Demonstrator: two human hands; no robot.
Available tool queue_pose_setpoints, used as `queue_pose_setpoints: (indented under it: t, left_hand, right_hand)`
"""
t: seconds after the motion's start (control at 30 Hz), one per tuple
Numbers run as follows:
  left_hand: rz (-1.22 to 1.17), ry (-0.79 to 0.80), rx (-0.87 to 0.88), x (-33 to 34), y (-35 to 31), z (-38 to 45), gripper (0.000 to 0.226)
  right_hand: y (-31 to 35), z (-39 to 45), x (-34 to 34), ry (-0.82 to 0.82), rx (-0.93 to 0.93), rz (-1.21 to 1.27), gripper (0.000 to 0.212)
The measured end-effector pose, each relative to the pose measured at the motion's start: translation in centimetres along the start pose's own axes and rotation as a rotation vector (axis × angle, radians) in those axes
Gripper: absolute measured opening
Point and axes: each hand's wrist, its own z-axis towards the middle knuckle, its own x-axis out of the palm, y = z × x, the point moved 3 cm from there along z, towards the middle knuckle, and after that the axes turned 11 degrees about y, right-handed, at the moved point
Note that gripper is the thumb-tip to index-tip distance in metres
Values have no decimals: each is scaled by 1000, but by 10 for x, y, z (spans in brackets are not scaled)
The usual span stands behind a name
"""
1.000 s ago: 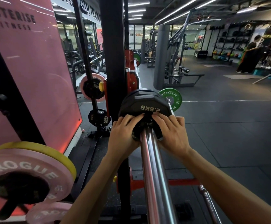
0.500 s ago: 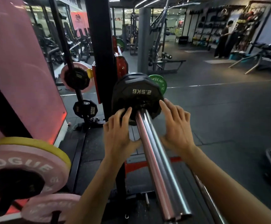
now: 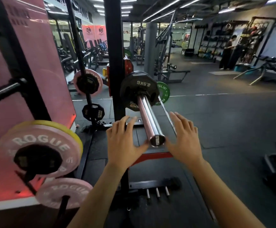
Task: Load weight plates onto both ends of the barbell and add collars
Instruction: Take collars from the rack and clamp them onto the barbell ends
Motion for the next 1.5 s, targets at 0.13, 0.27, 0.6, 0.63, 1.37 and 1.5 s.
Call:
queue_pose_setpoints:
  t: [0.13,0.27,0.6,0.63,1.37,1.5]
  left_hand:
    - [-4,-57,38,-24,-29,-68,78]
    - [-58,-75,54,-43,-60,-119,71]
    - [-172,-35,262,-53,-170,-139,72]
    - [-187,-24,284,-49,-186,-138,73]
    - [-345,180,484,110,-376,-46,79]
    - [-359,193,478,141,-397,6,79]
  right_hand:
    - [10,-69,-27,-32,6,-23,76]
    - [30,-128,-57,-72,2,-38,70]
    - [-2,-222,-147,-181,212,-187,72]
    - [-13,-235,-157,-190,257,-214,72]
    - [-217,-259,-206,-252,689,-391,73]
    - [-262,-219,-210,-243,694,-397,72]
